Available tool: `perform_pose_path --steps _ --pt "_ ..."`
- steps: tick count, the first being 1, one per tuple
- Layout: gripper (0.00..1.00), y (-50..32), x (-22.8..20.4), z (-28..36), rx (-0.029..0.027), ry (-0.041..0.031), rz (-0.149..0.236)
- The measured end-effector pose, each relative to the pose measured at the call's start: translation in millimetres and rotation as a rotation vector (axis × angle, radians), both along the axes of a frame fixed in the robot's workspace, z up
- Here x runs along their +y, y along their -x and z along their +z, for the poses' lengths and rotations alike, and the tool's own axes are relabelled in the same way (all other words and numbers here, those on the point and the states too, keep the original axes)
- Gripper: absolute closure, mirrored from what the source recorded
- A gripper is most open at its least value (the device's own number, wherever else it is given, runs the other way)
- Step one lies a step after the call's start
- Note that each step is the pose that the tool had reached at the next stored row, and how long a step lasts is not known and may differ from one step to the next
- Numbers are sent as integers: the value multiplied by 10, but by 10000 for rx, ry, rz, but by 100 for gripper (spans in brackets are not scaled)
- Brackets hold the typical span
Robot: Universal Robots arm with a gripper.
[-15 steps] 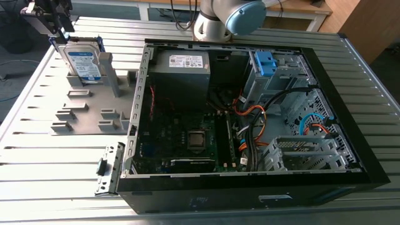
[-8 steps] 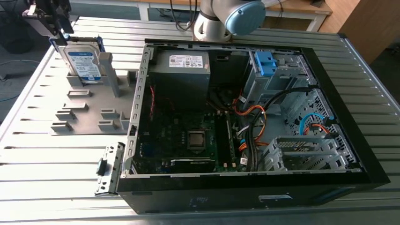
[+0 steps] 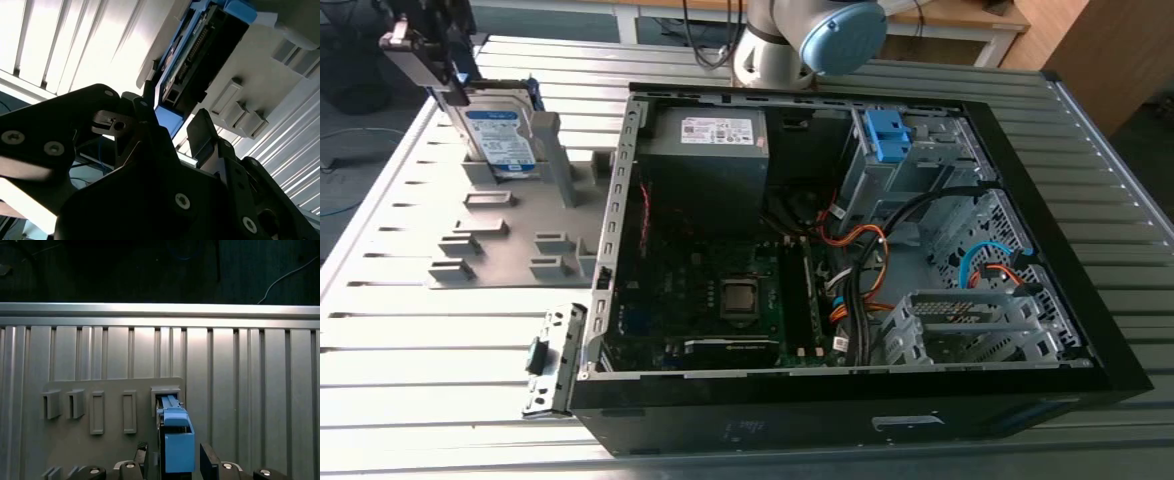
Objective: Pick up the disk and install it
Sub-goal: 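Pick up the disk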
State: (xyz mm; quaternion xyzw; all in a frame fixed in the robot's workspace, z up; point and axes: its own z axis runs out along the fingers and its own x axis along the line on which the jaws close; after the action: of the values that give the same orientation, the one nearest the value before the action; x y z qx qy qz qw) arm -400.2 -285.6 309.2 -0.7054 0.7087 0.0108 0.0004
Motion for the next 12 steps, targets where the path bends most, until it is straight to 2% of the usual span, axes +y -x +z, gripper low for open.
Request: perform_pose_path --steps 3,12 --pt "47 -27 2 -54 -1 40 65" --pt "47 -42 3 -219 0 46 111"
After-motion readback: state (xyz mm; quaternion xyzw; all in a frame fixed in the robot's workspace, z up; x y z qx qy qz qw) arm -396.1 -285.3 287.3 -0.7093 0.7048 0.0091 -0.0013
